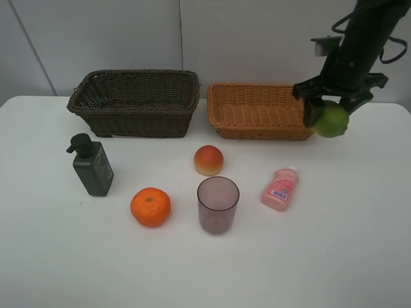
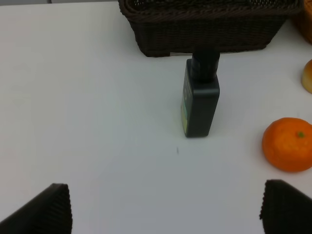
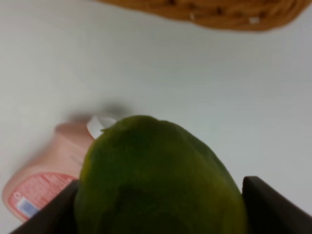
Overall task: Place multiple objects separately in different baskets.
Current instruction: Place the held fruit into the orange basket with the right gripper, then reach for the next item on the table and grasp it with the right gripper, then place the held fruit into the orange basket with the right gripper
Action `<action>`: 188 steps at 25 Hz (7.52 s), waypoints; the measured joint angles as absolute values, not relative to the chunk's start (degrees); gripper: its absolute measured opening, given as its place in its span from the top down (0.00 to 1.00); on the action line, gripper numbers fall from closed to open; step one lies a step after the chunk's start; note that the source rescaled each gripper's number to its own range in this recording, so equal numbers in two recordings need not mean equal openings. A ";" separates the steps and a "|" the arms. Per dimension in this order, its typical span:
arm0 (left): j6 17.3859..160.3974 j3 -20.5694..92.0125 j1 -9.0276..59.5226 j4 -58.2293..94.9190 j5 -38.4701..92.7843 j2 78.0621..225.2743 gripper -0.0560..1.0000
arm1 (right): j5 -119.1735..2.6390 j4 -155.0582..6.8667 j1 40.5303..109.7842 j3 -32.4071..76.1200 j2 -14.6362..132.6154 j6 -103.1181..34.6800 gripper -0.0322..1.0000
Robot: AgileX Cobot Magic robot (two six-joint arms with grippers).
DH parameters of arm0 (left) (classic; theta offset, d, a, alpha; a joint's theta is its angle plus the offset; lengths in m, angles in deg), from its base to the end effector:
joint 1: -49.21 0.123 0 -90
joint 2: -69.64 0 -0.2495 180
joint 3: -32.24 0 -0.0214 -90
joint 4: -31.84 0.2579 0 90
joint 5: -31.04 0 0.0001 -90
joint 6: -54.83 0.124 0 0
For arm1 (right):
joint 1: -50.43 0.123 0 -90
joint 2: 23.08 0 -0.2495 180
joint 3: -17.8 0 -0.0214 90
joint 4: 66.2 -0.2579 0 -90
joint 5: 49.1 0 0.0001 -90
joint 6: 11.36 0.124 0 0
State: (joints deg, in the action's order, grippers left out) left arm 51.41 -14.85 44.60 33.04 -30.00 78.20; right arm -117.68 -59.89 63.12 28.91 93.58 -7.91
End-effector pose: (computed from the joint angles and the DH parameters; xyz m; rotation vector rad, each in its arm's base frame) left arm 0.0648 -0.0029 0.2676 0.0200 2.0369 -0.0630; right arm 0.3724 0.0709 0.1748 -0.2961 3.0081 -0.1349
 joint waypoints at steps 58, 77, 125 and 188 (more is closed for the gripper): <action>51.41 -14.85 44.60 33.04 -30.00 78.20 0.00 | -108.07 -58.03 83.76 38.82 103.31 17.69 0.01; 51.41 -14.85 44.60 33.04 -30.00 78.20 0.00 | -97.94 -45.78 92.36 31.74 106.47 48.41 0.00; 51.41 -14.85 44.60 33.04 -30.00 78.20 0.00 | -91.43 -35.97 92.98 31.74 116.81 62.79 0.86; 51.41 -14.85 44.60 33.04 -30.00 78.20 0.00 | -82.51 -55.01 64.85 34.16 110.07 -3.09 0.86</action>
State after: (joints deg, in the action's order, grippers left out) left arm 51.41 -14.85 44.60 33.04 -30.00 78.20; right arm -82.51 -55.01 64.85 34.16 110.07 -3.09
